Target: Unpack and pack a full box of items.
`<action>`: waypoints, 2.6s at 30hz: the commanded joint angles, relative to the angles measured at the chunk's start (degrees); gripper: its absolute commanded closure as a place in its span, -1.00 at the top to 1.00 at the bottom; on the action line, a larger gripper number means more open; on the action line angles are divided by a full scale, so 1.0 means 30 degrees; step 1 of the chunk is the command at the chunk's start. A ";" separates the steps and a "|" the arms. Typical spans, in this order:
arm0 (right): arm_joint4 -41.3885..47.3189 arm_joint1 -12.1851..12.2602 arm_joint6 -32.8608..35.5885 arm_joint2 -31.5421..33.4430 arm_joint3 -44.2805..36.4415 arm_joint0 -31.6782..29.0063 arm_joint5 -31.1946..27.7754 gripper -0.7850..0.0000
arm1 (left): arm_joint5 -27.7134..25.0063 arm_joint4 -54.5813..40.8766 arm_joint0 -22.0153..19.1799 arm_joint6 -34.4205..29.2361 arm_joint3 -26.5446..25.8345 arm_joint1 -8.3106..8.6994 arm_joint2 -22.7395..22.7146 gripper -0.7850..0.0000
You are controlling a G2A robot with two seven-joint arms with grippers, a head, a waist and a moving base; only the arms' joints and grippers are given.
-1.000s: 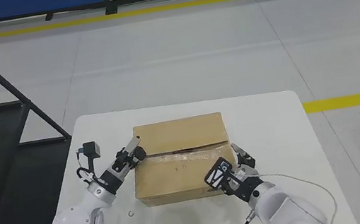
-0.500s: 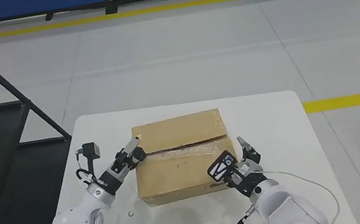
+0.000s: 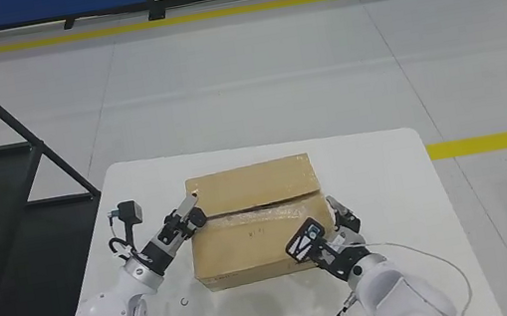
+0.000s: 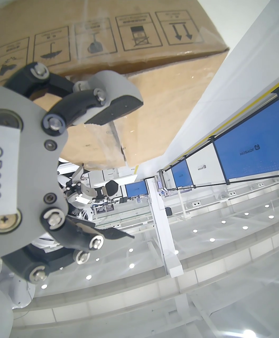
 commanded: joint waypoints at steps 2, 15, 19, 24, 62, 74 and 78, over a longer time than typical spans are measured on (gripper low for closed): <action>-0.0269 -0.0119 0.0209 -0.0003 0.0182 0.0195 0.0363 1.00 | -0.0037 -0.0034 -0.0020 -0.0006 0.0020 0.0014 0.0021 1.00; 0.0713 -0.0600 0.0810 0.1125 0.0747 0.0984 0.1483 1.00 | -0.0106 -0.0178 -0.0109 -0.0119 0.0117 0.0088 0.0064 1.00; 0.2163 -0.0681 0.0925 0.2213 0.1083 0.1268 0.1624 1.00 | -0.0105 -0.0246 -0.0175 -0.0177 0.0224 0.0104 0.0116 1.00; 0.4509 -0.0688 0.0613 0.4034 0.1278 0.1236 0.1604 1.00 | -0.0113 -0.0330 -0.0253 -0.0200 0.0336 0.0121 0.0174 1.00; 2.8669 0.0556 0.9446 0.8829 0.9791 0.5160 -0.6757 1.00 | 0.0087 0.0049 0.0307 0.1064 -0.0317 0.0254 0.0229 1.00; 2.8848 0.0627 0.9264 0.7157 1.1258 0.6773 -0.4573 -1.00 | -0.0105 -0.0144 0.0252 0.1017 -0.0118 0.0257 0.0385 1.00; 2.9091 0.0679 0.9266 0.6885 1.1570 0.7154 -0.4362 -1.00 | -0.0216 -0.0182 0.0265 0.0982 -0.0075 0.0266 0.0389 1.00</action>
